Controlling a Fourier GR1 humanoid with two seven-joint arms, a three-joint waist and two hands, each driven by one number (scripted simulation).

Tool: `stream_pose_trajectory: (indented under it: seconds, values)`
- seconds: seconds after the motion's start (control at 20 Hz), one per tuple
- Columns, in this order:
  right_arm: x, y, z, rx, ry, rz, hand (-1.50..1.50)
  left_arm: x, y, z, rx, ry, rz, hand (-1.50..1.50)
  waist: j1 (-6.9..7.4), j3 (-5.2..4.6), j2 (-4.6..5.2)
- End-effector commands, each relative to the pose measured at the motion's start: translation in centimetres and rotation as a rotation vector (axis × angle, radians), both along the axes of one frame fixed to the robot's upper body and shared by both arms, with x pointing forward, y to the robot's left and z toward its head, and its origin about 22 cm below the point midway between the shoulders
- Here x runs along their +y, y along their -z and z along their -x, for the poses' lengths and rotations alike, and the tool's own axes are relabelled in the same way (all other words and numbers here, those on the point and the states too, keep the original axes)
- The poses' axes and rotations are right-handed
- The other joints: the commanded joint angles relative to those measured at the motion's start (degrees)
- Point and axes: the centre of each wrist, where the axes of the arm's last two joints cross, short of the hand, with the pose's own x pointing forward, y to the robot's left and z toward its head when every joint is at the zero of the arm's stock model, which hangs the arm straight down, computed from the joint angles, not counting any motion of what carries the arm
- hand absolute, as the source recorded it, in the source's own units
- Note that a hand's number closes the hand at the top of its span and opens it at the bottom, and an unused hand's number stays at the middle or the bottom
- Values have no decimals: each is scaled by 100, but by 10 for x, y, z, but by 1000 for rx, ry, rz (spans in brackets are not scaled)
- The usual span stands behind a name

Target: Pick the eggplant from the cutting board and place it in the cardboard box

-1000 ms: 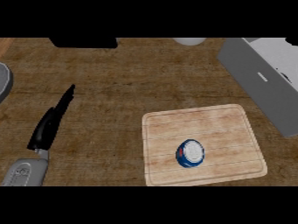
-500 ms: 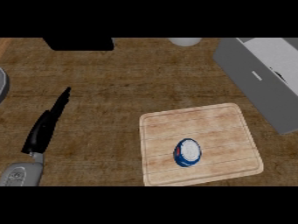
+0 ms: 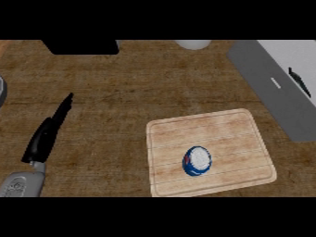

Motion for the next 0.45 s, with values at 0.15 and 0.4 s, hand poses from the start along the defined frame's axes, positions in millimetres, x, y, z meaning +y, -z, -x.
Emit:
stream_pose_trajectory:
  seconds: [0.15, 0.4]
  values:
    - [-11, 32, 75, 38, 38, 26, -150, 11, 7, 21, -2, 7, -1, 0, 27, 38, 25]
    - [-15, 43, 88, 88, 23, 18, -150, -1, -9, 5, -16, 4, 7, 0, 53, 39, 36]
